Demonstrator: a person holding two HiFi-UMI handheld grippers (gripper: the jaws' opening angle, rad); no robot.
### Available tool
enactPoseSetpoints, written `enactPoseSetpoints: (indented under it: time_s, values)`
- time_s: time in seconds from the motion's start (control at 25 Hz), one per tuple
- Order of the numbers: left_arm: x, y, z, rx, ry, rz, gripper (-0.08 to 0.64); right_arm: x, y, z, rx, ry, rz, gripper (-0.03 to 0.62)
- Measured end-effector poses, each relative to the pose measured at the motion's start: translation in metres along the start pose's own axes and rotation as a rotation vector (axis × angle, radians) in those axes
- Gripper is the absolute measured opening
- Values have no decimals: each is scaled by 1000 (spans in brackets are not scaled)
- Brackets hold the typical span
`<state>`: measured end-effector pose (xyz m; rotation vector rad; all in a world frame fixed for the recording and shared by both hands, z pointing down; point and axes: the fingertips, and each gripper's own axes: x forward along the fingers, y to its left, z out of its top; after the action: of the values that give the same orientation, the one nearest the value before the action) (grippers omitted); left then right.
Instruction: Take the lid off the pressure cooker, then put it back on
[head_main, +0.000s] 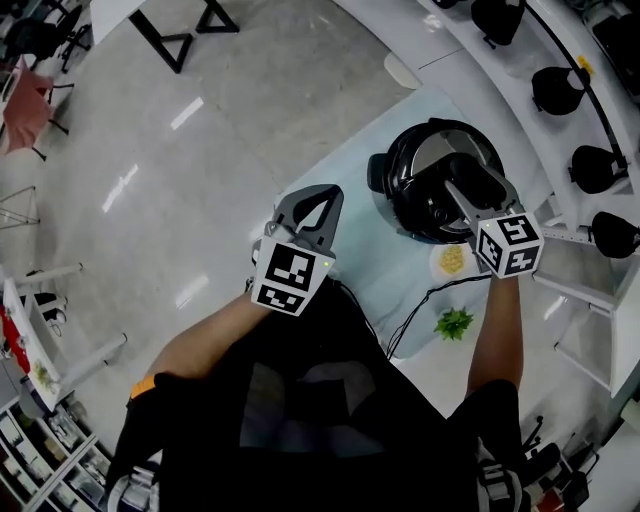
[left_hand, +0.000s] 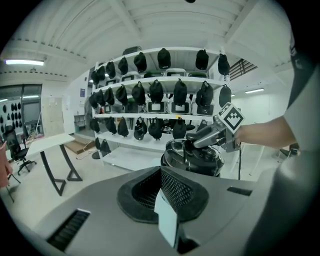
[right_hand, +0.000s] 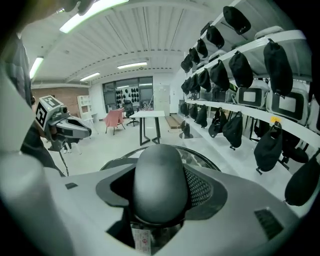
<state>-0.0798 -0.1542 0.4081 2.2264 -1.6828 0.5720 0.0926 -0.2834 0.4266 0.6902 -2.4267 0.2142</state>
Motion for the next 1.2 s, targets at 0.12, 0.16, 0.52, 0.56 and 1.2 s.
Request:
enactPoseSetpoints:
  time_s: [0.12, 0.16, 0.52, 0.56, 1.2]
  values:
    - [1, 1, 1, -7, 4, 14, 8, 6, -2, 2, 2, 10, 37, 290]
    - [1, 1, 1, -9, 6, 17, 8, 9, -2, 3, 3, 13, 47, 290]
    - [3, 0, -7, -21, 24, 32, 8, 24, -5, -1, 43, 42, 56, 290]
    - [3, 0, -7, -22, 25, 33, 8, 24, -5, -1, 47, 41, 54, 290]
    - [11, -7, -7, -9, 29, 8, 8, 25, -8, -2, 98, 28, -8, 290]
